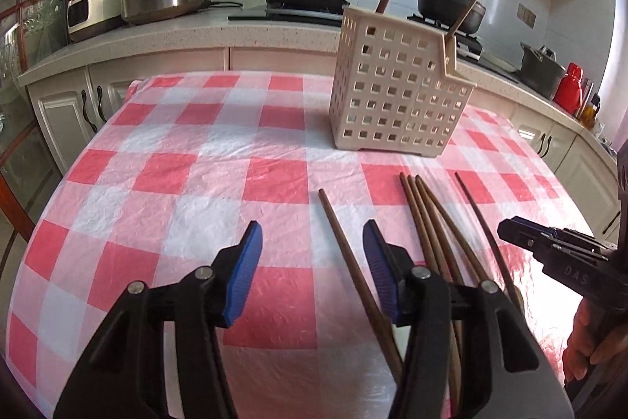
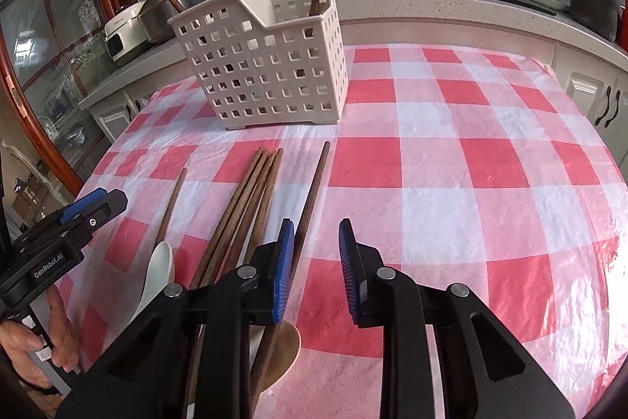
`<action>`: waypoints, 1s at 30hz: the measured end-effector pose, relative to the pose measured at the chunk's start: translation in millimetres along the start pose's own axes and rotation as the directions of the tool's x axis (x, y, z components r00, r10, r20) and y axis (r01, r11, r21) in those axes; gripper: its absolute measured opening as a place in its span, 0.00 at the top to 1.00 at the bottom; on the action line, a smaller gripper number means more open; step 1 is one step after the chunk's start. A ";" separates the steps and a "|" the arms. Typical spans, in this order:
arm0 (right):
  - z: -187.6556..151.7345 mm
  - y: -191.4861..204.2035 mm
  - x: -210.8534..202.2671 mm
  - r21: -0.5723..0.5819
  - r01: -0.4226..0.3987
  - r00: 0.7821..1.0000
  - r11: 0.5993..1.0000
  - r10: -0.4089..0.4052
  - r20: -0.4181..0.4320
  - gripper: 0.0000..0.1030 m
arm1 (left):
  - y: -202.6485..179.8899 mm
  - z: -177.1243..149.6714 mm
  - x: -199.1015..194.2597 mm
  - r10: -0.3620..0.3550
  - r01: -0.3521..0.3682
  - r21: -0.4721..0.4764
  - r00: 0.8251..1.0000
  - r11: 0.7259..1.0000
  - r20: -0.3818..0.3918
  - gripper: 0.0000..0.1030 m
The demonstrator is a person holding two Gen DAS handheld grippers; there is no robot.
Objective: Organize utensils
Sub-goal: 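Move both tools back to the chopsticks and close each on one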
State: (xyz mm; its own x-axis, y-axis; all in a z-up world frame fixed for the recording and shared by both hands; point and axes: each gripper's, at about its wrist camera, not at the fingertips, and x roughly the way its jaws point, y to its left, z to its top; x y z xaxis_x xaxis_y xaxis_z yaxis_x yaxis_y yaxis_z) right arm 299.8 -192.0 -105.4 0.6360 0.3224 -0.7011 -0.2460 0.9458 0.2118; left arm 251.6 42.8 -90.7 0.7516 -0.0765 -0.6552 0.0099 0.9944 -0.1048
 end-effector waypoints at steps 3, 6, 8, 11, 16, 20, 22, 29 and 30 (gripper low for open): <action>5.3 0.7 11.6 0.004 -0.013 0.999 1.000 0.013 -0.039 0.79 | 1.7 -1.6 7.7 -0.008 0.008 -0.006 1.000 1.000 -0.029 0.58; 10.2 3.3 18.8 -0.005 -0.022 0.998 1.000 0.021 -0.063 0.81 | 1.4 -0.4 12.6 -0.018 0.018 -0.007 0.999 1.000 -0.049 0.63; 13.3 5.4 22.3 -0.018 -0.026 0.997 1.000 0.024 -0.074 0.81 | -0.2 2.4 15.7 -0.031 0.031 -0.009 0.998 0.999 -0.061 0.63; 17.3 5.4 27.7 -0.020 -0.031 0.996 0.999 0.029 -0.089 0.82 | -5.2 6.3 22.1 -0.051 0.050 -0.011 0.995 0.999 -0.085 0.64; 20.4 2.5 35.9 -0.024 -0.033 0.994 0.999 0.031 -0.108 0.85 | -13.2 7.5 38.2 -0.048 0.048 -0.006 0.989 0.999 -0.143 0.76; 20.8 1.7 36.4 -0.027 -0.040 0.993 0.999 0.037 -0.110 0.86 | -16.9 5.8 46.4 -0.045 0.045 -0.004 0.983 0.999 -0.177 0.82; 20.4 2.2 36.4 -0.031 -0.040 0.993 0.999 0.037 -0.108 0.86 | -22.4 4.6 49.9 -0.032 0.036 0.017 0.981 0.999 -0.191 0.84; 18.3 2.2 35.8 -0.031 -0.038 0.994 0.999 0.035 -0.101 0.91 | -26.3 5.1 52.8 -0.009 0.016 0.035 0.981 0.999 -0.196 0.92; 17.9 2.0 35.5 -0.029 -0.039 0.994 0.999 0.036 -0.101 0.93 | -26.5 4.7 52.5 -0.008 0.017 0.041 0.981 0.999 -0.193 0.92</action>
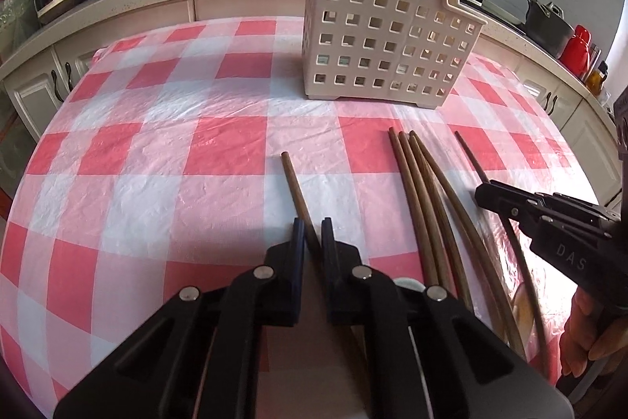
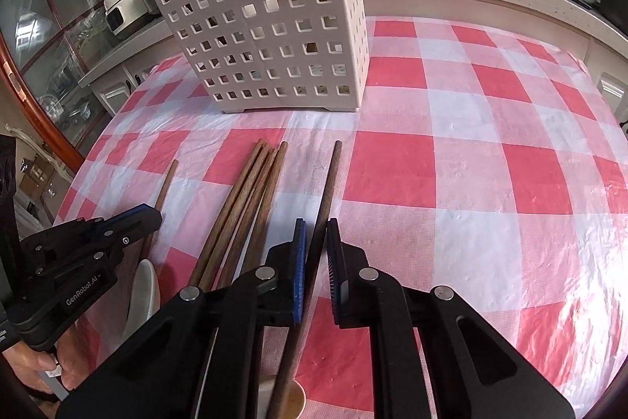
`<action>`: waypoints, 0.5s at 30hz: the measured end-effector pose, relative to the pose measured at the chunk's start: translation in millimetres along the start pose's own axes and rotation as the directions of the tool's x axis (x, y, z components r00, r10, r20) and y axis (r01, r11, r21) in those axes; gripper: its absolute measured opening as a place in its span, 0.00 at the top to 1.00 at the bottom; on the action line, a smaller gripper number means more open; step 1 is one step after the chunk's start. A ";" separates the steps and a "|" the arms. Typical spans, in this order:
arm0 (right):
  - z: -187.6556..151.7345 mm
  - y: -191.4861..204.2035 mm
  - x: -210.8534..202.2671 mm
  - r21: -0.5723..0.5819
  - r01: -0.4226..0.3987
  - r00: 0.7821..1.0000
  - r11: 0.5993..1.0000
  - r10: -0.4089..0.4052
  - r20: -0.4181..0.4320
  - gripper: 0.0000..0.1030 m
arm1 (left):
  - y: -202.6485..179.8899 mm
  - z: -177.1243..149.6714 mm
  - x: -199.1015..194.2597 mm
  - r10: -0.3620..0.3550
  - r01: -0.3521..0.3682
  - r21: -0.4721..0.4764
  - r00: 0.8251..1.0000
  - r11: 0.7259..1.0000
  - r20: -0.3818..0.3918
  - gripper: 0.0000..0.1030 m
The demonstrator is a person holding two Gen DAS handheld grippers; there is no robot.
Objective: Organize utensils
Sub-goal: 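Move both tools back to the chopsticks and close each on one, then lift the chopstick upright with the right tool while the left tool lifts another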
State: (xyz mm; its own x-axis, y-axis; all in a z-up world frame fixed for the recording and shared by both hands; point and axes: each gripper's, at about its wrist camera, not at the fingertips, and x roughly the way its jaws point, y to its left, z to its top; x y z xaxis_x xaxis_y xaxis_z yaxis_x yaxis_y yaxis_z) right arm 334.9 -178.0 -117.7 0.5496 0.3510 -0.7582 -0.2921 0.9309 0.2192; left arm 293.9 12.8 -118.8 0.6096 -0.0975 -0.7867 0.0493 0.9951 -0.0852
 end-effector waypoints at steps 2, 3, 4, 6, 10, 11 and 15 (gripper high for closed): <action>-1.0 -0.3 -1.0 0.004 -0.003 1.000 1.000 0.003 0.003 0.93 | 0.8 -1.2 -0.5 -0.005 0.005 0.001 1.000 1.000 0.006 0.92; -1.5 -0.2 -1.6 0.006 -0.006 1.000 1.000 0.006 0.005 0.93 | 2.0 -1.7 -1.1 -0.014 0.014 -0.003 1.000 1.000 0.007 0.93; -2.0 0.2 -2.5 0.007 -0.008 1.000 1.000 0.008 0.009 0.93 | 2.4 -2.4 -1.7 -0.021 0.021 -0.006 1.000 1.000 0.008 0.93; -2.9 0.7 -4.7 0.009 -0.012 1.000 1.000 0.012 0.017 0.93 | 4.0 -2.9 -4.1 -0.027 0.027 -0.010 0.999 1.000 0.017 0.93; -2.5 1.6 -12.9 0.016 -0.020 0.999 1.000 0.020 0.043 0.93 | 6.9 -3.5 -11.5 -0.033 0.034 -0.015 0.999 0.999 0.039 0.93; -2.2 1.7 -15.0 0.017 -0.023 0.999 1.000 0.022 0.047 0.93 | 8.2 -3.7 -14.0 -0.035 0.036 -0.019 0.998 0.999 0.044 0.93; -1.0 2.3 -30.3 0.021 -0.026 0.996 0.999 0.024 0.083 0.93 | 16.9 -3.1 -32.4 -0.045 0.049 -0.038 0.994 0.998 0.098 0.93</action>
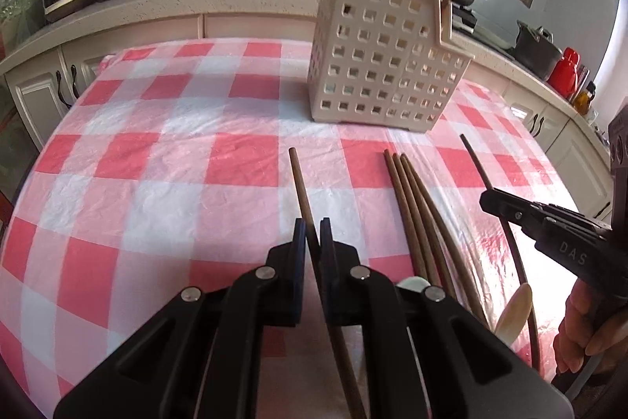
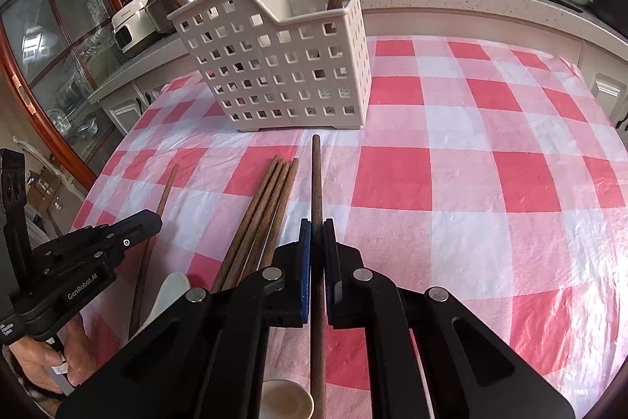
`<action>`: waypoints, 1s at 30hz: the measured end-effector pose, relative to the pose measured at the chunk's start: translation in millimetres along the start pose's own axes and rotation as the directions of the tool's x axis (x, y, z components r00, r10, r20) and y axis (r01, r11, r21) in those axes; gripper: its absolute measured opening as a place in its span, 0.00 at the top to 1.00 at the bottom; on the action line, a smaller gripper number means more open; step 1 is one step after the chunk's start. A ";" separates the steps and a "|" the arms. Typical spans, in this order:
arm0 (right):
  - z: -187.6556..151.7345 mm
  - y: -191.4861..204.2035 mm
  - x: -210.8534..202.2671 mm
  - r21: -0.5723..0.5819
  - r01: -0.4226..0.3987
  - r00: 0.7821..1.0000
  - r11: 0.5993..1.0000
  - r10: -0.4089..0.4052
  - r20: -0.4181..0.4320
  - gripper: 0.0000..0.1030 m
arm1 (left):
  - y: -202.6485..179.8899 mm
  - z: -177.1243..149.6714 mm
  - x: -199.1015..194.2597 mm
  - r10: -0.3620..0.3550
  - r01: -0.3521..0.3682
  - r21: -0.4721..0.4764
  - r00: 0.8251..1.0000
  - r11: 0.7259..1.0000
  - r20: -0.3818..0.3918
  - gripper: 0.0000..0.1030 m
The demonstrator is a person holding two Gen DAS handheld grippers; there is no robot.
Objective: Organize utensils
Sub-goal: 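Lift the chopstick upright with the right tool while the left tool lifts another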
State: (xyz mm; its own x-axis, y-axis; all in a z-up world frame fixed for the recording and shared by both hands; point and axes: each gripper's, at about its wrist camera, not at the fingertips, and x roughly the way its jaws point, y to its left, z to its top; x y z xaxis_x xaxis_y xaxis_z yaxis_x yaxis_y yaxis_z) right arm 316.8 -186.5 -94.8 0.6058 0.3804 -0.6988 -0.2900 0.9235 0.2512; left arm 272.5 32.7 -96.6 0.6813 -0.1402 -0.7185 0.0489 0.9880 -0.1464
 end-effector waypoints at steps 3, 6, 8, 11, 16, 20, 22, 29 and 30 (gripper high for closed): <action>2.7 1.6 -17.7 -0.005 0.004 0.999 1.000 -0.004 0.051 0.93 | 3.2 3.1 -16.8 0.007 -0.007 -0.001 0.999 1.000 0.052 0.93; 4.0 4.0 -38.2 -0.013 0.013 0.994 1.000 -0.011 0.106 0.93 | 2.2 5.1 -34.2 0.015 -0.015 0.007 0.994 1.000 0.106 0.93; 3.8 5.1 -50.2 -0.017 0.012 0.991 1.000 -0.009 0.134 0.93 | 1.6 5.4 -46.6 0.017 -0.020 0.015 0.989 1.000 0.149 0.94; 2.2 6.2 -69.0 -0.024 0.016 0.984 1.000 -0.011 0.179 0.93 | -1.6 4.8 -65.2 0.031 -0.038 0.030 0.976 0.999 0.214 0.94; -0.1 9.2 -90.8 -0.033 0.016 0.974 0.999 -0.008 0.226 0.93 | -6.7 2.8 -91.5 0.042 -0.059 0.052 0.954 0.997 0.296 0.94; -4.3 17.4 -106.2 -0.057 0.026 0.965 0.998 -0.010 0.262 0.93 | -10.7 -1.1 -109.7 0.044 -0.070 0.064 0.937 0.995 0.347 0.94; -5.9 23.2 -115.6 -0.076 0.024 0.959 0.997 -0.001 0.285 0.93 | -14.3 -3.6 -122.1 0.044 -0.078 0.075 0.924 0.994 0.380 0.94; -10.2 44.6 -141.5 -0.135 0.044 0.940 0.990 0.004 0.341 0.93 | -26.3 -11.1 -156.8 0.042 -0.106 0.113 0.885 0.988 0.464 0.94; -11.0 46.7 -144.6 -0.140 0.046 0.938 0.989 0.006 0.347 0.93 | -26.9 -12.4 -160.2 0.040 -0.106 0.116 0.881 0.988 0.472 0.94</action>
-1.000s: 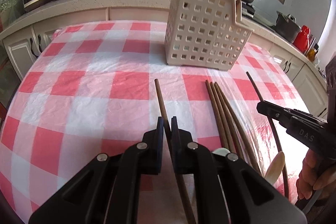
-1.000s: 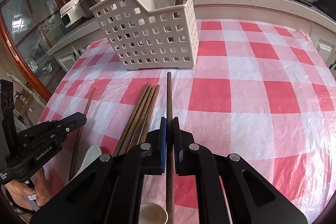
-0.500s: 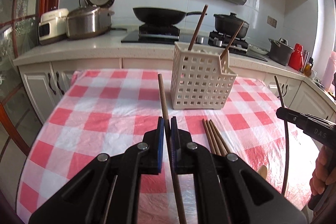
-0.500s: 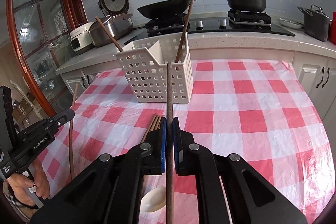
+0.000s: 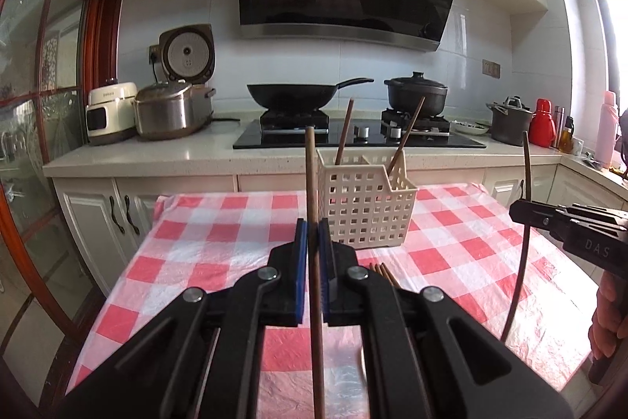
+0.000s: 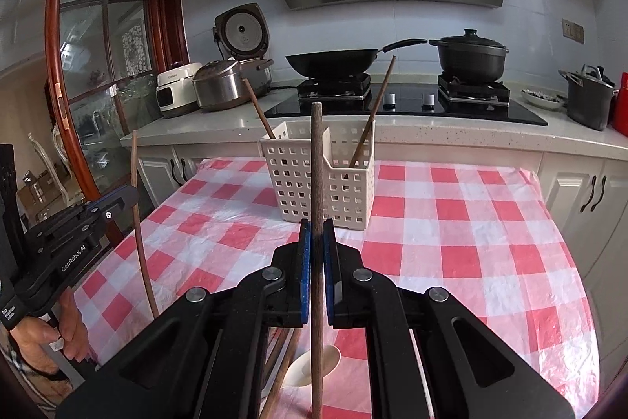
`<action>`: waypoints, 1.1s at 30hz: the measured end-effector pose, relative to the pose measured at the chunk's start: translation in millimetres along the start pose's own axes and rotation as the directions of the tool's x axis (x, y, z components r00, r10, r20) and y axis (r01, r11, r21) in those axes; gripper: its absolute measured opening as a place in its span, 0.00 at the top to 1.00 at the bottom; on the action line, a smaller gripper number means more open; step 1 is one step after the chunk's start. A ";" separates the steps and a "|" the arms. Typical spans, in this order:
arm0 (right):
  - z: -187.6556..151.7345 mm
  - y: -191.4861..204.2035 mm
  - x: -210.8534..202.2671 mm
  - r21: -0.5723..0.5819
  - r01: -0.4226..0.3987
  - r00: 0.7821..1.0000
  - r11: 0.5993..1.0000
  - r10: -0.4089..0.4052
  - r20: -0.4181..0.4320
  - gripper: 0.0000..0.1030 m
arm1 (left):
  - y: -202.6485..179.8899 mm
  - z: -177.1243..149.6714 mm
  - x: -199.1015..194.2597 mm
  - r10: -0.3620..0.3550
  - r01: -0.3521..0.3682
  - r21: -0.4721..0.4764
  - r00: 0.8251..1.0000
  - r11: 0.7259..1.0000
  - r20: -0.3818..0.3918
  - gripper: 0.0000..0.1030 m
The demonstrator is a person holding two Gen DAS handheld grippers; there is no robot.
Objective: Organize utensils
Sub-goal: 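Lift the chopstick upright with the right tool while the left tool lifts another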
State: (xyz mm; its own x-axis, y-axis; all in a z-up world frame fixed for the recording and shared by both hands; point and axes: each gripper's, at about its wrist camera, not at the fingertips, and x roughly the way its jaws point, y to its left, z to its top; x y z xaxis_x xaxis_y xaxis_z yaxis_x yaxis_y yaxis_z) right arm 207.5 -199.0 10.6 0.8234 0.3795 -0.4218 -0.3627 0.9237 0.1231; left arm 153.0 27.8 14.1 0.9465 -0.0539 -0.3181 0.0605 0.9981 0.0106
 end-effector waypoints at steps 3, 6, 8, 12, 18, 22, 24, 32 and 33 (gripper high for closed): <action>1.4 4.7 -8.4 -0.011 -0.001 1.000 1.000 0.001 0.014 0.93 | -3.6 1.9 -13.4 0.000 -0.001 0.014 0.999 1.000 0.034 0.94; 2.1 7.6 -15.8 -0.021 0.001 1.000 1.000 -0.001 0.028 0.93 | -6.8 2.8 -22.9 -0.001 -0.001 0.027 0.999 1.000 0.054 0.94; 2.8 9.3 -19.9 -0.023 0.004 0.999 1.000 -0.003 0.035 0.93 | -8.3 3.3 -28.2 -0.003 0.001 0.032 0.998 0.999 0.064 0.94; 5.1 12.2 -28.3 -0.028 0.003 0.998 1.000 -0.002 0.057 0.93 | -10.0 5.0 -36.8 -0.003 -0.001 0.035 0.996 0.999 0.091 0.95; 9.4 19.0 -42.3 -0.052 0.003 0.995 0.999 0.002 0.103 0.93 | -10.6 10.0 -46.1 -0.007 0.001 0.042 0.992 0.999 0.125 0.95; 9.1 19.1 -41.2 -0.052 0.004 0.994 0.999 0.001 0.105 0.94 | -11.7 12.2 -42.8 -0.010 0.004 0.048 0.992 0.999 0.129 0.95; 9.3 18.5 -39.5 -0.052 0.006 0.994 0.999 -0.001 0.105 0.93 | -13.7 12.9 -41.2 -0.014 0.007 0.052 0.991 0.999 0.130 0.95; 23.0 20.3 -26.4 -0.083 0.013 0.993 0.996 -0.003 0.117 0.94 | -24.5 26.1 -26.5 -0.051 0.041 0.075 0.990 0.996 0.135 0.95; 25.2 19.3 -22.7 -0.083 0.014 0.993 0.996 -0.004 0.117 0.94 | -26.6 27.6 -23.3 -0.055 0.044 0.081 0.990 0.996 0.131 0.95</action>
State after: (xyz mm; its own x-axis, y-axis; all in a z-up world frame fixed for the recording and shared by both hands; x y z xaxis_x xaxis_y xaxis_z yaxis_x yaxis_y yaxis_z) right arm 192.8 -188.5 45.2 0.8703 0.3790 -0.3145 -0.3862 0.9215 0.0418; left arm 138.1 1.7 47.3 0.9752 -0.1120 -0.1911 0.1280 0.9890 0.0736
